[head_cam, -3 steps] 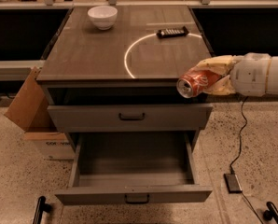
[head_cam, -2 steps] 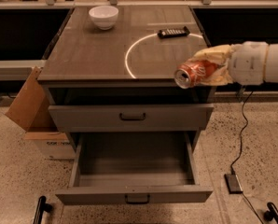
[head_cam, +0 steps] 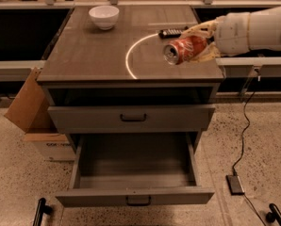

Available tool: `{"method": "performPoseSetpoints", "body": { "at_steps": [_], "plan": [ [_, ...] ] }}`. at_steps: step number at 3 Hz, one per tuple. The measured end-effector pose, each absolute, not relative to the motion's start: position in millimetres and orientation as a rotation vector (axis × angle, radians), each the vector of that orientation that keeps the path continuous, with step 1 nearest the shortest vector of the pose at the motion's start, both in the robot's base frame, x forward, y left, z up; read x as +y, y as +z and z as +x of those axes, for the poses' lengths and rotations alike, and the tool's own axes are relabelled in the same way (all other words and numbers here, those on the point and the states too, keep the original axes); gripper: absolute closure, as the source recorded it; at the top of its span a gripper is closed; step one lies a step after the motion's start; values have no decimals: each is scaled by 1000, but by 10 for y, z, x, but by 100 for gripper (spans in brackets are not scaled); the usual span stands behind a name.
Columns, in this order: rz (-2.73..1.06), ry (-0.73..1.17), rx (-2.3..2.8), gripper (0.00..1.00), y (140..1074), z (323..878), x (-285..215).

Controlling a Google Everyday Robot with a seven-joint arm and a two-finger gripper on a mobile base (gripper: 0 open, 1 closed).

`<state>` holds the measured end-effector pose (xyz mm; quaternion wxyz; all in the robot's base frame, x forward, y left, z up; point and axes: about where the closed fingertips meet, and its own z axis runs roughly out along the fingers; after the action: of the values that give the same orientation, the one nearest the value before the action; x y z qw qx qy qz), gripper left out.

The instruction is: Pick coke can from middle drawer and place on counter

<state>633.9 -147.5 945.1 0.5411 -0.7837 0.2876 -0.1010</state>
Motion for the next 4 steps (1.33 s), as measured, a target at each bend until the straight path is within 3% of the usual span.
{"method": "performPoseSetpoints", "body": {
  "at_steps": [4],
  "plan": [
    [-1977,-39,981,100,9042,7303,-1172]
  ]
}}
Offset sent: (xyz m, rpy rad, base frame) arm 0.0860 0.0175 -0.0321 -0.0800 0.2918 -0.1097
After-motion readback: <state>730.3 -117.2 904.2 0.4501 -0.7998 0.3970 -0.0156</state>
